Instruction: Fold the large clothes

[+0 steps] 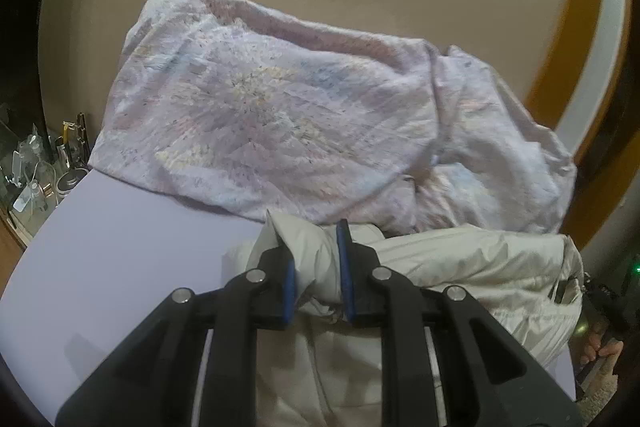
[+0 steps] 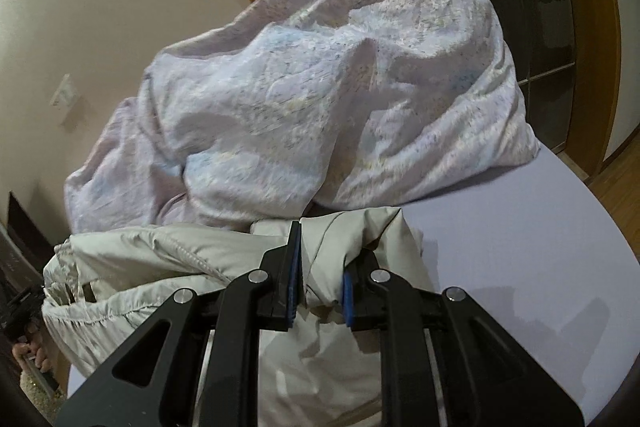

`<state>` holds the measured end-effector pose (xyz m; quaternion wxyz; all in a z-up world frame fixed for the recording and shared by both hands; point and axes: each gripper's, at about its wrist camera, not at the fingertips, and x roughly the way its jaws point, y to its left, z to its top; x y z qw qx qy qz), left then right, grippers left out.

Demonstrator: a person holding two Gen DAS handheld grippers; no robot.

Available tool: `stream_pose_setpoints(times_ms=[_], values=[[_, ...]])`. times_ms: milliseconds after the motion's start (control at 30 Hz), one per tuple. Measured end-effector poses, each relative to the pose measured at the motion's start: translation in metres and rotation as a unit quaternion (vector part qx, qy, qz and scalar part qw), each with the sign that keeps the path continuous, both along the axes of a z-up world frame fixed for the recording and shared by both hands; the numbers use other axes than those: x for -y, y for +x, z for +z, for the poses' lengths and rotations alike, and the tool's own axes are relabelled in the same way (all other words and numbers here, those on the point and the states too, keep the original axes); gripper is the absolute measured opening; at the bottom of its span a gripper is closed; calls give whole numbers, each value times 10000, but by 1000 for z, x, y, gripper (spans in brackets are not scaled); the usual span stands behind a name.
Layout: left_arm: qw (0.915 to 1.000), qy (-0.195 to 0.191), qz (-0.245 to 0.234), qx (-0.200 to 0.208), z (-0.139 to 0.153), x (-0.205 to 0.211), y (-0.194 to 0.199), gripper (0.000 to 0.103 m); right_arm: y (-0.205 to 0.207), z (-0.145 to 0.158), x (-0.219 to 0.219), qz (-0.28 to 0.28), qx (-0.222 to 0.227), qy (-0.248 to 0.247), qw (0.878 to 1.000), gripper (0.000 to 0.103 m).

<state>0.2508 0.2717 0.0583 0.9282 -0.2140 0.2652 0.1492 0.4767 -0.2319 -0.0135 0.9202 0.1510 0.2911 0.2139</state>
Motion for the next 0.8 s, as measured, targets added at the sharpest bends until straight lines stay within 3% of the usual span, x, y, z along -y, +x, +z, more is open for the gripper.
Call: stream_pose_setpoints(times_ms=[167,333,500,600,667,700,733,800], values=[[9993,120,192,-284,-22,-16,56,18,46,-13,-28,-253,-139,-194,9994,17],[9973,214,310,-629,-53,-23,98,18,87,-44,-48,-467,-591,-280,9968,18],[9956,131,438,-814,-75,-30,114,22,104,-61,-49,-539,-1004,-174,9933,28],[9961,16,424,-769,-73,-32,114,34,100,-52,-40,-522,-1001,21,9936,41],[9971,-28,428,-629,-65,-32,107,52,91,-39,-30,-571,-795,106,9951,67],[9974,48,459,-558,-58,-29,102,59,83,-29,-25,-684,-570,76,9960,72],[9976,132,476,-493,-52,-26,98,70,73,-19,-20,-735,-330,49,9967,74],[9985,259,345,-345,-39,-16,85,71,58,-10,-21,-540,-195,-25,9983,74]])
